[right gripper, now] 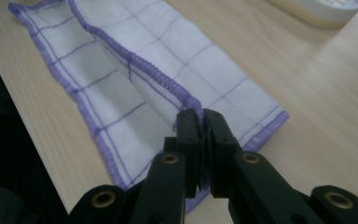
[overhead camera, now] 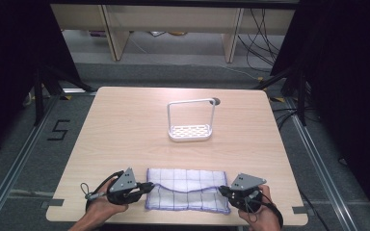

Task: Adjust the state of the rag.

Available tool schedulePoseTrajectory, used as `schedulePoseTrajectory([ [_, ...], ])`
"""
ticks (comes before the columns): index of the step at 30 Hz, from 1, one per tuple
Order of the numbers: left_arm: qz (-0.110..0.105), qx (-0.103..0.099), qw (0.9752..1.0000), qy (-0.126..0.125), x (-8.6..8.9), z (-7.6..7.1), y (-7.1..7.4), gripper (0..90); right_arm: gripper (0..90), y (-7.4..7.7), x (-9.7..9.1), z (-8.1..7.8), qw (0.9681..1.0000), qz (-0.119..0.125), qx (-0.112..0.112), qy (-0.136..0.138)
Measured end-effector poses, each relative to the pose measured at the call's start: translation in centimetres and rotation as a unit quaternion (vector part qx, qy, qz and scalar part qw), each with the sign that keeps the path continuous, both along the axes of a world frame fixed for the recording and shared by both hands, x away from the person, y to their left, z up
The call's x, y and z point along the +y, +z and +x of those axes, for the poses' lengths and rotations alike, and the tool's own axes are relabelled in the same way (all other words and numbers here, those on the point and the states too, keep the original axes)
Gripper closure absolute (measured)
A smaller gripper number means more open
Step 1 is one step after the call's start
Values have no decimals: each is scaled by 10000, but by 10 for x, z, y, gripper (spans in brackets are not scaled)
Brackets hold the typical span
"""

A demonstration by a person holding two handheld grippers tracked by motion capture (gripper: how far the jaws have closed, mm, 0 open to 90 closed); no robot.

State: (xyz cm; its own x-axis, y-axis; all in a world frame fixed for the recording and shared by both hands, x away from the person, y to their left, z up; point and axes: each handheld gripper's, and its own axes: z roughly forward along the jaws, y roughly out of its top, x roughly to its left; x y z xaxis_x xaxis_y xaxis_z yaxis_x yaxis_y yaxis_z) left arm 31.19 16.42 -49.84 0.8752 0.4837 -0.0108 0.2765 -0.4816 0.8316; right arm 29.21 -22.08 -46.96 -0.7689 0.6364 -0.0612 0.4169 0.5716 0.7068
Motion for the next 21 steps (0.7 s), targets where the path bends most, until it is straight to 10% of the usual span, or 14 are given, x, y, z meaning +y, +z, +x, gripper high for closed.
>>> schedulePoseTrajectory([
  [15,526,42,9976,-448,-3,-22,-12,767,765,-14,1,-31,9992,-321,244,31],
  [21,-88,266,9995,171,5,-21,0,482,542,-3,-11,-33,9980,181,-81,-607],
])
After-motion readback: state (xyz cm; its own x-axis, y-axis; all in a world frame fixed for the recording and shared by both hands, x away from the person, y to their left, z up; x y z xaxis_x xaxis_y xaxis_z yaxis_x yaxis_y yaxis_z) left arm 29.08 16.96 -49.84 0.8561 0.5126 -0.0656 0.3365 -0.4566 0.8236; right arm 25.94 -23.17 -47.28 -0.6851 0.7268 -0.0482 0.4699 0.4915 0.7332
